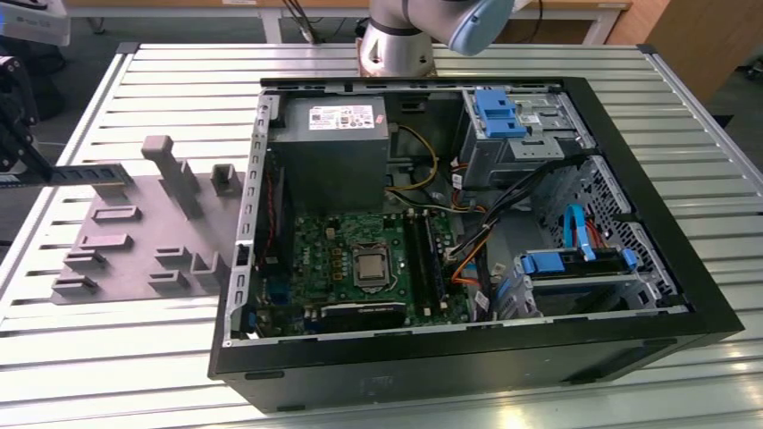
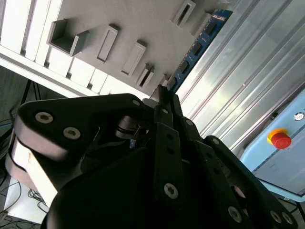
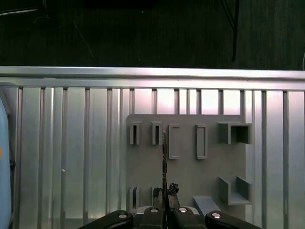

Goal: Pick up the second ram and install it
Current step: 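Pick up the second ram and move it above second insertion slot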

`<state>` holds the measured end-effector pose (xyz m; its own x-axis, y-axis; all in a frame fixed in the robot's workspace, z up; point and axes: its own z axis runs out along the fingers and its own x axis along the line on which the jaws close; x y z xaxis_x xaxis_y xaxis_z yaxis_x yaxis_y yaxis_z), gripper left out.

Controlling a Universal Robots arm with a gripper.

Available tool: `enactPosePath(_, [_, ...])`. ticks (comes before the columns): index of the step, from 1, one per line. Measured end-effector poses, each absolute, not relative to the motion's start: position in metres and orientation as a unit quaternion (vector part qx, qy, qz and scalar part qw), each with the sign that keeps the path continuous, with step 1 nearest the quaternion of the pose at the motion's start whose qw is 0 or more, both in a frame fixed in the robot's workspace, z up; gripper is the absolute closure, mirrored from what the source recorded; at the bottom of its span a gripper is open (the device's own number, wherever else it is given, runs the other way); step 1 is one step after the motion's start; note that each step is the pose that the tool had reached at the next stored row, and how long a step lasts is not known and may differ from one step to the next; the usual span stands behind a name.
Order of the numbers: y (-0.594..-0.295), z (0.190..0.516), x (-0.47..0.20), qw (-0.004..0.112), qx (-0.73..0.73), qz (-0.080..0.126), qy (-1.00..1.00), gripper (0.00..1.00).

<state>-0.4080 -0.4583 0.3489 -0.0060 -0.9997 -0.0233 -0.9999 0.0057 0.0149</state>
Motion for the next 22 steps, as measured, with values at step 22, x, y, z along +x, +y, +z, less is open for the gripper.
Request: enactPosePath(22, [-0.458, 0.361, -0.408, 0.003, -0.705, 0.013, 0.709, 0.86])
